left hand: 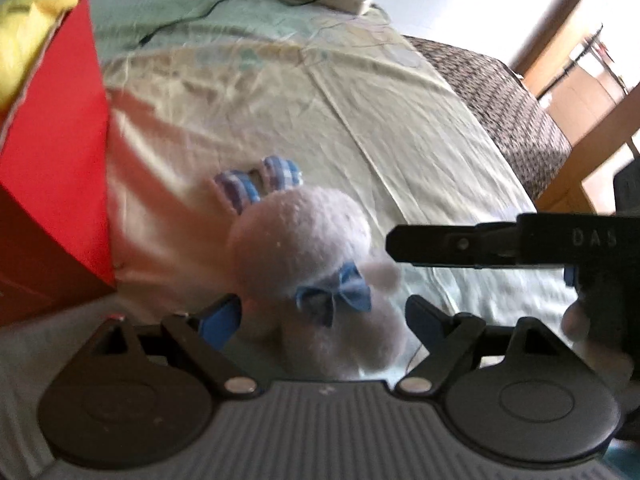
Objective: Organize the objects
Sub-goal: 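Grasp the pink bunny plush by its body with the right gripper, then lift the pink bunny plush with the right gripper over the red box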
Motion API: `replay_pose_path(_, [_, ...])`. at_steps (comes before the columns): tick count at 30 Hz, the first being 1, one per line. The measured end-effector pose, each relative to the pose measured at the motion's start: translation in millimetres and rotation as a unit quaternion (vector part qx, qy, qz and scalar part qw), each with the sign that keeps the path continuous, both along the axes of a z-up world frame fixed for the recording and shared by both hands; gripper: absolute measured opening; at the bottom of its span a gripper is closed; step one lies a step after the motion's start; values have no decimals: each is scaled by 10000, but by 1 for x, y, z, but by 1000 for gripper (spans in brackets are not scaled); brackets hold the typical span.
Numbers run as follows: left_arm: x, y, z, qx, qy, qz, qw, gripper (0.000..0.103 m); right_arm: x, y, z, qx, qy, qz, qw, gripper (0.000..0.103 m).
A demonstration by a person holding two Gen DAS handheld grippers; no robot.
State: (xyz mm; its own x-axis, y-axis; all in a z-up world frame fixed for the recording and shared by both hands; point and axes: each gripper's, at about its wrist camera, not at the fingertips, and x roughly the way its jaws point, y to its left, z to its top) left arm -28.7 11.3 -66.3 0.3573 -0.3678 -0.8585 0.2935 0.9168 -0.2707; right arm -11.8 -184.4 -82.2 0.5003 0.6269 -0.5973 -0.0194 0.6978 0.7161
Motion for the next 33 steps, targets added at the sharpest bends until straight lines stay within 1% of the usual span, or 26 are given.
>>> replay_pose_path(2, [7,1,-4,-105,139,138,9998,87,11,6,-7,32,73,87,9999,51])
replay_pose_path(3, [10,0,-7,-96,195,215,9995,87,15,10,-11,82,118,140,9998,52])
replay_pose_path(5, [8,-3,-10,-13,193,245,9995,86,17,14,-14,283,135,237,9992,54])
replay_pose_path(8, [2,-5,-16,180,176,292,9993,83,21,22,-19,394,172,434,9981,54])
replay_pose_path(11, [1,1,-17,136,196,396,9989,81,18,24,-23,618,301,498,9964,54])
replay_pose_path(12, [2,3,-17,115,206,418,9988,81,18,24,-24,667,320,521,9959,52])
replay_pose_path(15, [0,7,-16,64,219,457,9987,79,13,30,-15,514,146,676,9963,48])
replay_pose_path(18, [-9,5,-14,162,129,378,9991,79,6,37,-6,307,-77,923,9952,47])
replay_pose_path(22, [-19,3,-11,296,39,238,9993,78,-4,39,1,181,-189,1119,9934,47])
replay_pose_path(28, [-34,8,-5,300,6,288,9991,78,-12,44,6,155,-265,1309,9909,47])
replay_pose_path(33, [-49,17,3,403,-130,422,9982,78,-18,57,10,232,-329,1585,9865,47])
